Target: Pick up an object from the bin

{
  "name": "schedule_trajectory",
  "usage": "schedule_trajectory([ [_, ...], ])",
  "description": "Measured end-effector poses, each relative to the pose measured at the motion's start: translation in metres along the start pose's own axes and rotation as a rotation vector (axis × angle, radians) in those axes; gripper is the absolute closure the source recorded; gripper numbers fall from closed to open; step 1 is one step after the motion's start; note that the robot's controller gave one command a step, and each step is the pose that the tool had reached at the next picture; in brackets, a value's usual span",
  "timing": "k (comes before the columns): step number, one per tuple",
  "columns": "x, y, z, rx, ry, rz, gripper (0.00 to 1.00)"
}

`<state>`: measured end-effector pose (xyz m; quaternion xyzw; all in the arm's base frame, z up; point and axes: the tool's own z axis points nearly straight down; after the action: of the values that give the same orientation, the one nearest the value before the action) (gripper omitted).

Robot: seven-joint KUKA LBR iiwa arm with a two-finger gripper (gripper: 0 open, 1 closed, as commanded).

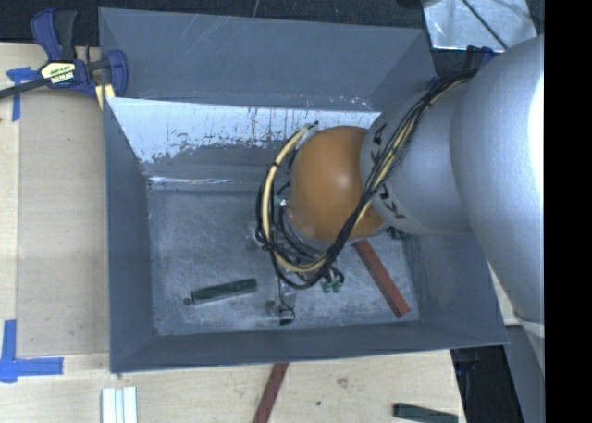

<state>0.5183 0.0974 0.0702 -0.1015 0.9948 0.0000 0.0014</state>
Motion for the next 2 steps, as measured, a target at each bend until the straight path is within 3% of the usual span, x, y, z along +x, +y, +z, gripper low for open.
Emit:
schedule_trajectory([
  [1, -0.0167, 0.0738, -0.0012, -0.003, -0.005, -0.142, 1.0],
  [2, -0.0167, 0.0737, -0.0012, -0.002, -0.005, -0.142, 1.0],
])
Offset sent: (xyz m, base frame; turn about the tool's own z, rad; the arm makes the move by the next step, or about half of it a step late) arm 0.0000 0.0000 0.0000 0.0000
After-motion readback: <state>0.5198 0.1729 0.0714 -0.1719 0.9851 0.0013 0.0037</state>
